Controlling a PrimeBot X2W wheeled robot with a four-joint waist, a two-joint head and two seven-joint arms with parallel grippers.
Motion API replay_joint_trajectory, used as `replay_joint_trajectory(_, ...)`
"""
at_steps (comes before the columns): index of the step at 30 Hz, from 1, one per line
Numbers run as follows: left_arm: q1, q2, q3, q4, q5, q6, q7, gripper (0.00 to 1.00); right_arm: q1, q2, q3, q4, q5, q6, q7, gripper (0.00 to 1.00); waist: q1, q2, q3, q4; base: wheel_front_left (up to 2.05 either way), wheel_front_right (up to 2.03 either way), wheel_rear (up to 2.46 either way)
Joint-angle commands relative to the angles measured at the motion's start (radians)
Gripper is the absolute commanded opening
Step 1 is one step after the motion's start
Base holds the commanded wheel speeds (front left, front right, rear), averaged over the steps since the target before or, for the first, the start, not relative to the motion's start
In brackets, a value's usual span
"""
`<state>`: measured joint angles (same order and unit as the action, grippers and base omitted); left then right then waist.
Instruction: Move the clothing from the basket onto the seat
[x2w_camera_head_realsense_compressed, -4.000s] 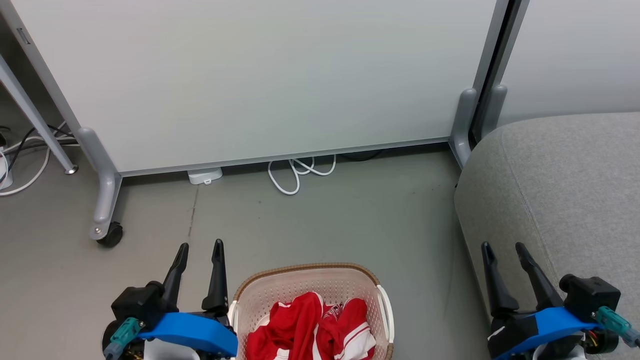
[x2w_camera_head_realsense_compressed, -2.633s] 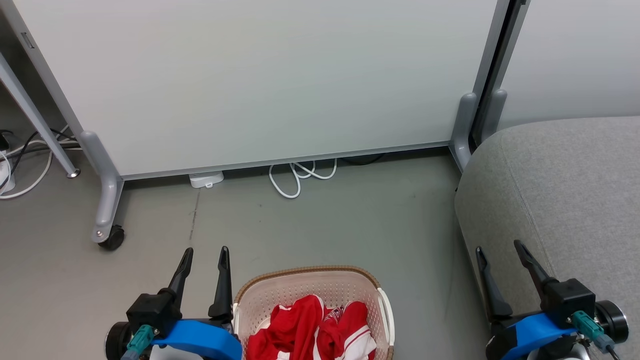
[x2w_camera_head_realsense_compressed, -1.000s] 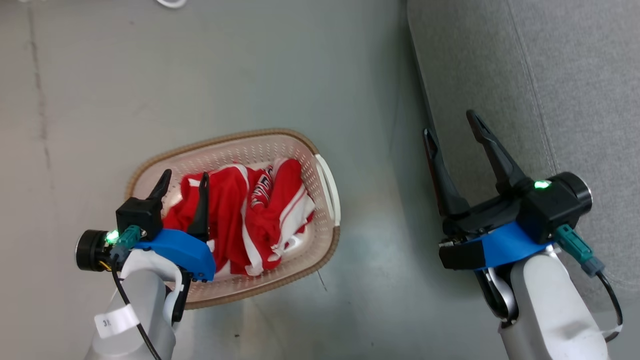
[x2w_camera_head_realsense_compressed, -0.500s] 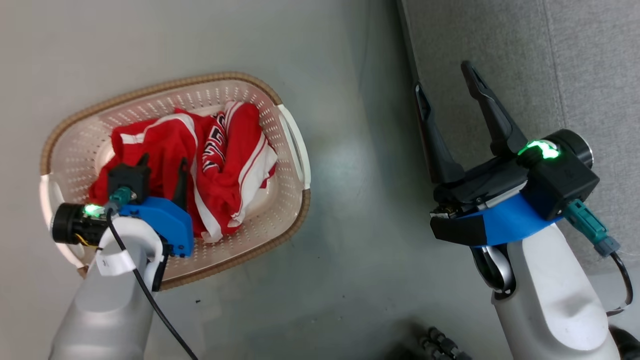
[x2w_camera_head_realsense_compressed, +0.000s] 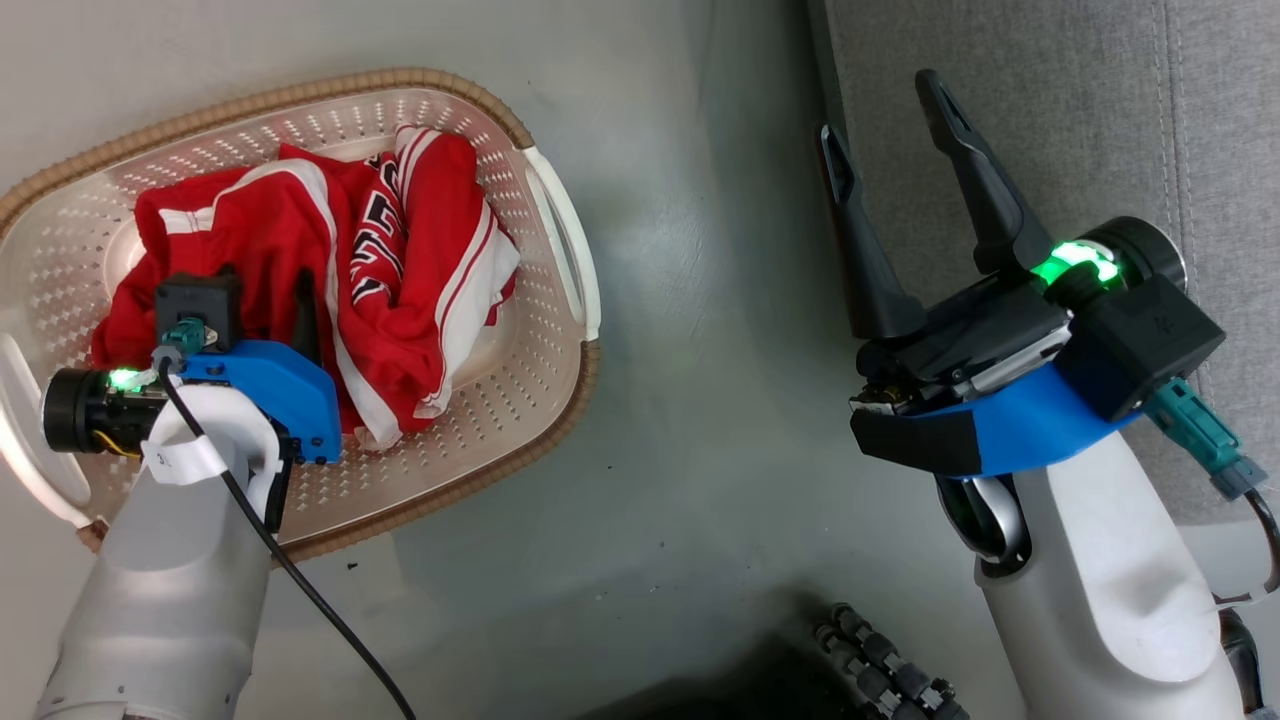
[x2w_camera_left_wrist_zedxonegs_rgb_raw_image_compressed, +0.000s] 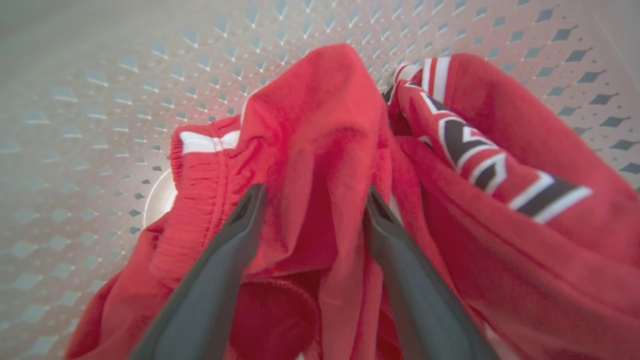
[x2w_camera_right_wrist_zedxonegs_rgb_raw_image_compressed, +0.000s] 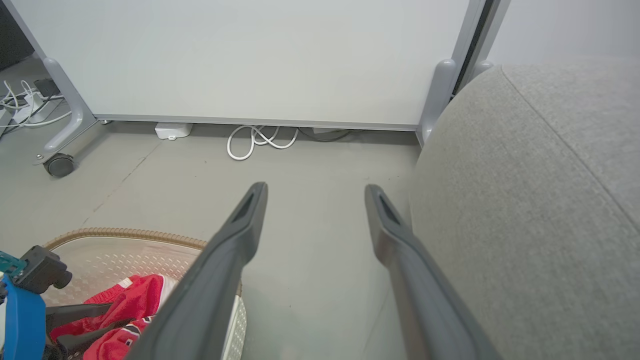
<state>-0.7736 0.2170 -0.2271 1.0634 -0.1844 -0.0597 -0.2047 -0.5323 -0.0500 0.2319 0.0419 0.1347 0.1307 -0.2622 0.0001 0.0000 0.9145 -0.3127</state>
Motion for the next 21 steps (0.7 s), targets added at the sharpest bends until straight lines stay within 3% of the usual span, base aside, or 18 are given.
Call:
replay_joint_trajectory(1,-0.020,0.005,0.004,0.004,-0.006,-0.003,-0.003,1.00,-0.022,-0.001,0.002,-0.006,0.006,0.000,-0.004,1.00,-0.0001,0.0000,0.008,-0.002,0.00,0.00,0.00)
replay_joint_trajectory(8,-0.047,0.004,0.000,0.041,-0.023,-0.017,-0.006,1.00,-0.028,-0.001,0.005,-0.006,0.017,0.000,-0.004,1.00,-0.0001,0.0000,0.021,-0.011,0.00,0.00,0.00)
replay_joint_trajectory(10,-0.053,0.003,-0.001,0.051,-0.026,-0.017,-0.007,0.47,-0.029,-0.001,0.003,-0.004,0.018,0.000,-0.004,1.00,-0.0001,0.0000,0.021,-0.013,0.00,0.00,0.00)
replay_joint_trajectory(11,-0.056,0.002,-0.002,0.056,-0.028,-0.018,-0.006,0.34,-0.029,-0.001,0.003,-0.003,0.019,0.000,-0.004,1.00,-0.0001,0.0000,0.020,-0.015,0.00,0.00,0.00)
replay_joint_trajectory(12,-0.057,0.001,-0.002,0.062,-0.033,-0.021,-0.005,0.07,-0.029,-0.001,0.004,-0.003,0.020,0.000,-0.004,1.00,-0.0001,0.0000,0.019,-0.016,0.00,0.00,0.00)
replay_joint_trajectory(13,-0.058,0.000,-0.003,0.066,-0.035,-0.025,-0.004,0.00,-0.029,-0.001,0.004,-0.002,0.020,0.000,-0.004,1.00,-0.0001,0.0000,0.019,-0.016,0.00,0.00,0.00)
replay_joint_trajectory(21,-0.069,-0.005,-0.017,0.094,-0.046,-0.036,-0.017,0.00,-0.026,-0.001,0.000,-0.003,0.019,0.000,-0.004,1.00,-0.0001,0.0000,0.011,-0.012,0.00,0.00,0.00)
